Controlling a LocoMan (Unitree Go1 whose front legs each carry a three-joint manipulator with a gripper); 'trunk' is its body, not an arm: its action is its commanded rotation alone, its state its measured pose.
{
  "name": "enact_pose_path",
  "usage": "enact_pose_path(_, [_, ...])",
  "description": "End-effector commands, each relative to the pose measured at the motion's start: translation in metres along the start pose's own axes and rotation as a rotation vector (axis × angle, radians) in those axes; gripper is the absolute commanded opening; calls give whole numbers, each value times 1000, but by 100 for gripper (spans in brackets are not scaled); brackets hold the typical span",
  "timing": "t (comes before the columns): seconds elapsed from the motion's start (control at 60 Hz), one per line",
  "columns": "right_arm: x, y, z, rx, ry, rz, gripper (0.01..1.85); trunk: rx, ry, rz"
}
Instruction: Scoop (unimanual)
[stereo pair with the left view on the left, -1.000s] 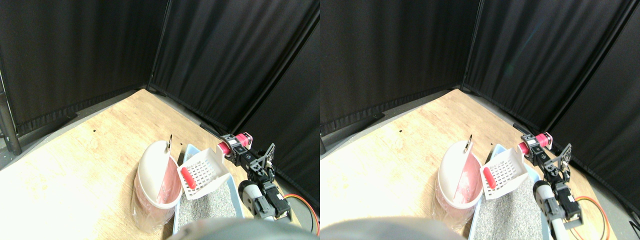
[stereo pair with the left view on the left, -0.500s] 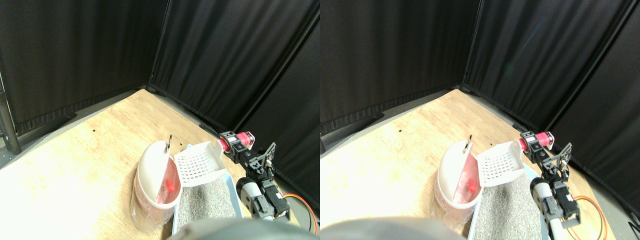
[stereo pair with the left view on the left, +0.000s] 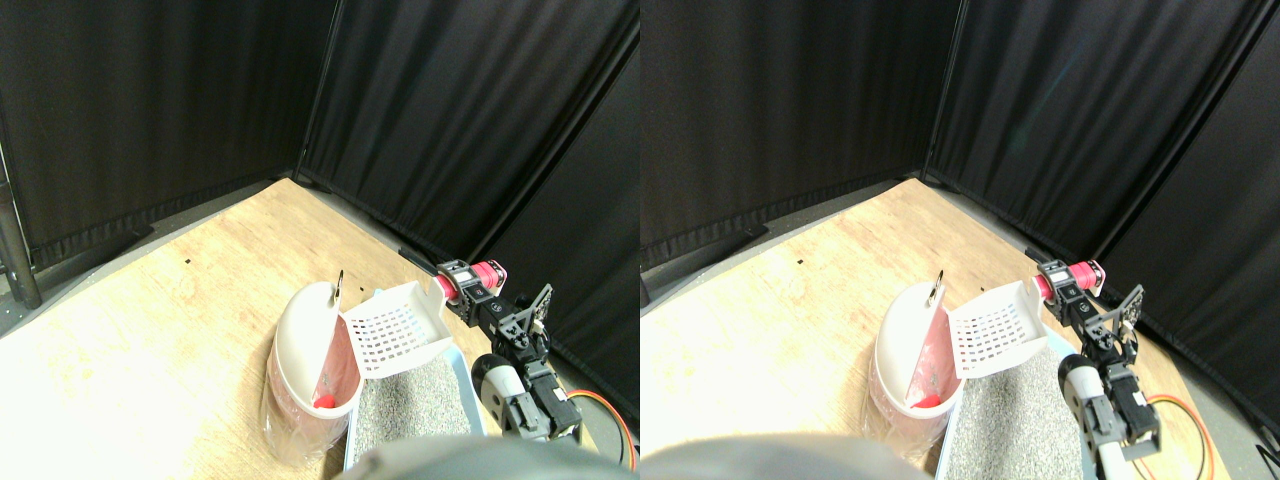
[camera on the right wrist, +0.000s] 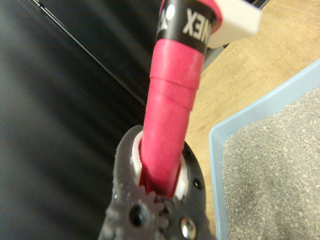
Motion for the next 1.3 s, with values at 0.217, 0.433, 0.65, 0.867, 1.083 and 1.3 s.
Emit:
enact_pose_path(0.217, [-10, -27, -12, 120, -74, -97, 5, 22, 9, 8])
enact_pose_path(0.433, [-25, -45, -31, 222, -72, -170, 5, 42, 19, -39])
enact_pose_path(0.65, [-44, -59, -49, 294, -101, -224, 5, 70, 34, -92])
enact_pose_path(0.867, [-64, -77, -72, 343, -132, -282, 5, 88, 46, -134])
enact_pose_path(1.083, [-74, -83, -95, 382, -129, -318, 5, 108, 58, -163])
enact_pose_path(1.3, [-84, -87, -116, 417, -122, -352, 5, 127, 64, -194])
